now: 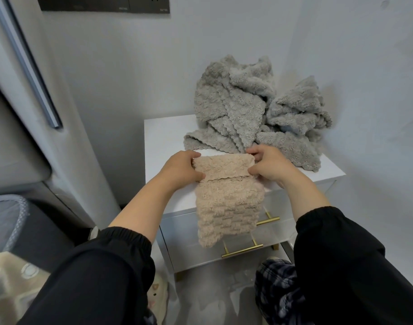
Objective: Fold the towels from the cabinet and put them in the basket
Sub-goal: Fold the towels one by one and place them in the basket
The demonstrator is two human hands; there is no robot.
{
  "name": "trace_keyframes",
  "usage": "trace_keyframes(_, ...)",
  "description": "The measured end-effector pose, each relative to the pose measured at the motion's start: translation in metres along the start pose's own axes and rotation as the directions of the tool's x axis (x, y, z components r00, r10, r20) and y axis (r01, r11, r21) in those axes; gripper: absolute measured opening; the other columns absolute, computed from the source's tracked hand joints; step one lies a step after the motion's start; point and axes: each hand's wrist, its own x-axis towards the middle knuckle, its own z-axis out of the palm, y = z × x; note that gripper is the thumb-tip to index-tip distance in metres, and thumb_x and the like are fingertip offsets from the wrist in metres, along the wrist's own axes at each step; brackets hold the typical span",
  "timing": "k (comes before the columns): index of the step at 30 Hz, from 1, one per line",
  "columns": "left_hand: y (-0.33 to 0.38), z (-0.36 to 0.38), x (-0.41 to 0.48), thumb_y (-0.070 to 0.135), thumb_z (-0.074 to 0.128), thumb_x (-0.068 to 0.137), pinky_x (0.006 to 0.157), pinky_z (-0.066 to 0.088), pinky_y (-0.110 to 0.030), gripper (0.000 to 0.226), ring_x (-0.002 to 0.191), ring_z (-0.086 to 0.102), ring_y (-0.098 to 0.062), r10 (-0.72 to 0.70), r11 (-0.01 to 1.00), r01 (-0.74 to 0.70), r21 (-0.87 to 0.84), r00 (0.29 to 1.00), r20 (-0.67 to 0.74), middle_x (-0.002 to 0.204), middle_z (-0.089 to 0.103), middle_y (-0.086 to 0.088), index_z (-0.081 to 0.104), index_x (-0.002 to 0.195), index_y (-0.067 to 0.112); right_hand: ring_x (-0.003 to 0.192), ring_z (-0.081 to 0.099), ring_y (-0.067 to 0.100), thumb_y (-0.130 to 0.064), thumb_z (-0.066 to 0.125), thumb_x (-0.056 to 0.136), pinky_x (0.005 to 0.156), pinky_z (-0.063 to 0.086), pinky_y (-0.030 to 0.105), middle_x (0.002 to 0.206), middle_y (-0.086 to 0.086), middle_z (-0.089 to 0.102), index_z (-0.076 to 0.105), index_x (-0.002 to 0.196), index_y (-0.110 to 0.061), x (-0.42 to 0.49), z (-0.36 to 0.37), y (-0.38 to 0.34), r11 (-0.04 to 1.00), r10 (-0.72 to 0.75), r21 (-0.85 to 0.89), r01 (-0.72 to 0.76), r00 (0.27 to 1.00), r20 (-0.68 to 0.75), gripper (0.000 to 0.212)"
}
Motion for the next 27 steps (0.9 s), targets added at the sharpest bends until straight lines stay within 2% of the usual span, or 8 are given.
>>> trace_keyframes(3,0.000,0.001,0.000,0.008,0.072,0.076,0.071,0.045,-0.031,0.023,0.074,0.055,-0.019,-0.026,0.997,0.025,-0.078,1.000,-0.010,0.089,0.066,-0.014,0.068,0.097,0.000,0.058,0.050,0.014,0.011,0.066,0.076,0.040,0.037,0.020,0.078,0.005,0.059,0.062,0.117,-0.008,-0.001,-0.006,-0.001,0.994,0.070,0.085,-0.073,0.997,0.033,0.045)
trace_keyframes(8,0.005,0.001,0.002,-0.003,0.066,0.075,0.049,0.048,-0.022,0.015,0.048,0.056,-0.011,-0.064,0.974,0.032,-0.222,0.989,-0.135,0.066,0.065,-0.006,0.066,0.081,0.010,0.037,0.041,0.012,0.010,0.065,0.077,0.036,0.030,0.020,0.059,0.010,0.052,0.067,0.087,0.003,-0.005,-0.013,-0.005,0.978,0.048,0.207,-0.037,0.998,-0.047,0.012)
trace_keyframes(12,0.006,0.002,0.002,-0.003,0.065,0.074,0.078,0.058,-0.040,0.020,0.071,0.071,-0.023,-0.027,0.943,-0.052,-0.329,0.973,-0.229,0.082,0.072,-0.006,0.069,0.080,0.016,0.041,0.058,0.010,0.016,0.055,0.082,0.042,0.049,0.019,0.058,0.010,0.061,0.061,0.080,-0.004,-0.009,-0.009,-0.007,0.946,-0.014,0.320,0.045,0.995,-0.099,0.021)
trace_keyframes(15,0.009,0.003,0.003,0.004,0.067,0.075,0.083,0.053,-0.034,0.019,0.086,0.066,-0.018,0.010,0.948,-0.107,-0.299,0.951,-0.309,0.090,0.070,0.002,0.071,0.087,0.018,0.050,0.065,0.007,0.016,0.052,0.085,0.051,0.054,0.018,0.069,0.012,0.065,0.060,0.079,-0.009,-0.006,-0.006,-0.005,0.929,-0.060,0.354,0.106,0.988,-0.139,0.027)
trace_keyframes(17,0.010,0.004,0.002,0.006,0.066,0.078,0.079,0.047,-0.024,0.020,0.088,0.062,-0.013,0.022,0.958,-0.120,-0.262,0.937,-0.348,0.091,0.066,0.006,0.070,0.093,0.018,0.056,0.068,0.008,0.013,0.055,0.084,0.057,0.057,0.021,0.077,0.014,0.066,0.062,0.080,-0.014,-0.003,-0.004,-0.001,0.938,-0.089,0.315,0.142,0.980,-0.176,0.029)
trace_keyframes(20,0.009,0.004,0.001,0.006,0.065,0.080,0.076,0.047,-0.024,0.018,0.087,0.063,-0.015,0.046,0.966,-0.126,-0.227,0.944,-0.328,0.090,0.063,0.010,0.069,0.092,0.019,0.071,0.069,0.020,0.006,0.064,0.079,0.073,0.058,0.038,0.084,0.011,0.070,0.066,0.082,-0.019,-0.001,-0.004,0.005,0.975,-0.161,0.116,0.192,0.959,-0.231,0.025)
trace_keyframes(23,0.008,0.002,0.000,0.007,0.064,0.081,0.064,0.044,-0.020,0.012,0.081,0.062,-0.015,0.078,0.986,-0.113,-0.119,0.960,-0.271,0.088,0.064,0.009,0.065,0.085,0.019,0.078,0.063,0.025,0.001,0.067,0.077,0.072,0.051,0.036,0.085,0.006,0.069,0.068,0.084,-0.016,-0.005,-0.006,0.008,0.966,-0.252,-0.114,0.231,0.942,-0.222,0.019)
trace_keyframes(27,0.005,-0.008,-0.005,0.015,0.068,0.079,0.077,0.048,-0.032,0.013,0.088,0.059,-0.017,0.136,0.987,-0.124,0.107,0.985,-0.111,0.102,0.062,0.006,0.066,0.090,0.021,0.082,0.064,0.024,0.001,0.066,0.076,0.074,0.052,0.039,0.087,0.006,0.070,0.072,0.085,-0.013,-0.008,-0.013,0.012,0.943,-0.286,-0.217,0.252,0.948,-0.141,0.018)
